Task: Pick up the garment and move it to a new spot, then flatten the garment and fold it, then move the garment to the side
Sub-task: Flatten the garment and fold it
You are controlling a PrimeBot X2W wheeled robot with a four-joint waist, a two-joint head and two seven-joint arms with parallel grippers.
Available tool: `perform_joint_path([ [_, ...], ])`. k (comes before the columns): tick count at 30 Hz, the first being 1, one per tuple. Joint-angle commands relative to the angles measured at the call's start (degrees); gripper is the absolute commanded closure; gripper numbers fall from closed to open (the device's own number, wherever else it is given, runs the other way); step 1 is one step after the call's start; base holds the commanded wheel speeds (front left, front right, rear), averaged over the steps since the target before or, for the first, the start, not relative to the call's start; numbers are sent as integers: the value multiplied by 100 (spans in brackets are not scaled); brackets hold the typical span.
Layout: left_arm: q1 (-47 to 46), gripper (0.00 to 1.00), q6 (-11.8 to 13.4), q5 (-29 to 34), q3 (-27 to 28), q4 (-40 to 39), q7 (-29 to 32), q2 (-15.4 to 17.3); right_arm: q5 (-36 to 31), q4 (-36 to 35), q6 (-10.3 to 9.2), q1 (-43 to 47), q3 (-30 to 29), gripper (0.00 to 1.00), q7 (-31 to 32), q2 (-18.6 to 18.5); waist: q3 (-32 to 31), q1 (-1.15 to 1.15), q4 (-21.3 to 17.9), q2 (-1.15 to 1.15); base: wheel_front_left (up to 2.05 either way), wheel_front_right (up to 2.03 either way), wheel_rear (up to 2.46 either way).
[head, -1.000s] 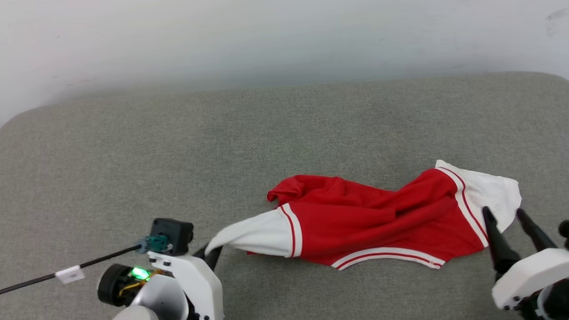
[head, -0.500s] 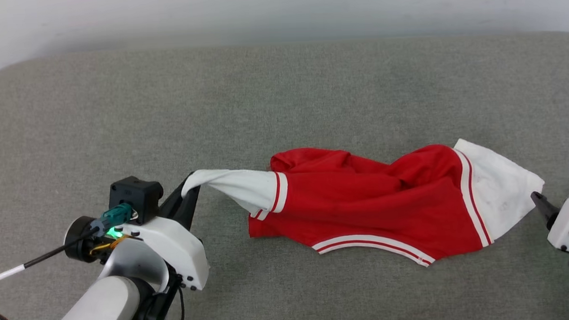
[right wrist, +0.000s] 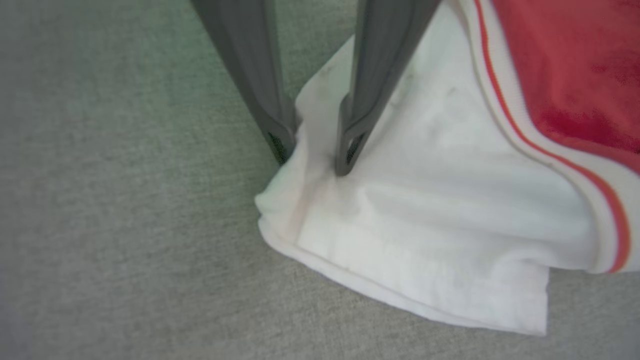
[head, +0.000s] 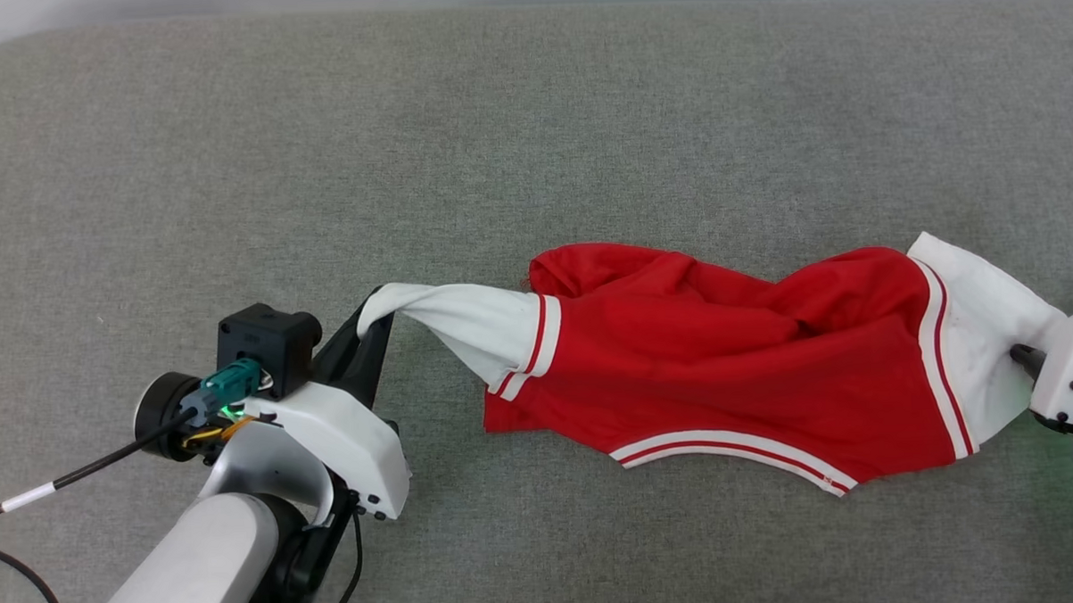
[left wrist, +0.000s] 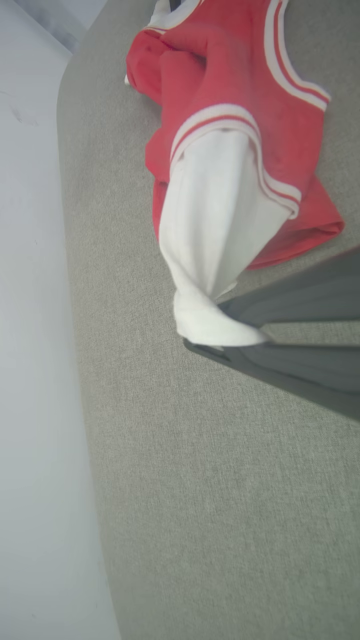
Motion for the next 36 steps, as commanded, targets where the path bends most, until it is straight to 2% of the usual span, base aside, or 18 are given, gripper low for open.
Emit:
perform_joint_path([
  [1, -48, 100, -6, -16, -1, 21, -35, -12, 26, 326, 0, 271, 135, 100, 96, 253, -14, 0, -6, 0, 0, 0, 0],
  [8, 77, 100, -24, -156, 97, 153, -93, 20, 244, -2, 0, 202, 293, 100, -232, 16, -299, 0, -116, 0, 0, 0, 0],
  [14, -8, 100, -2, -327, 285, 242, -132, 57, 316, -680, -1, 311, 634, 100, -694, -204, -889, 0, -267, 0, 0, 0, 0],
  [17, -219, 100, -69, -455, 387, 355, -74, 42, 320, -950, -1, 277, 768, 100, -745, -263, -1112, 0, -304, 0, 0, 0, 0],
  [18, -504, 100, -200, -604, 471, 648, 25, 33, 243, -1167, -2, 100, 916, 100, -727, -309, -1294, 0, -363, 0, 0, 0, 0],
  [22, -1109, 100, -437, -729, 540, 1192, 164, -9, 89, -1227, -2, -288, 1066, 100, -810, -406, -1425, 0, -436, 0, 0, 0, 0],
  [29, -2444, 100, -810, -740, 599, 2401, 123, -283, -172, -887, -2, -1337, 1202, 100, -1175, -515, -1235, 0, -478, 0, 0, 0, 0],
  [36, -3963, 100, -994, -608, 795, 3504, -370, -539, -320, -461, -2, -2695, 1397, 100, -1826, -571, -484, 0, -563, 0, 0, 0, 0],
])
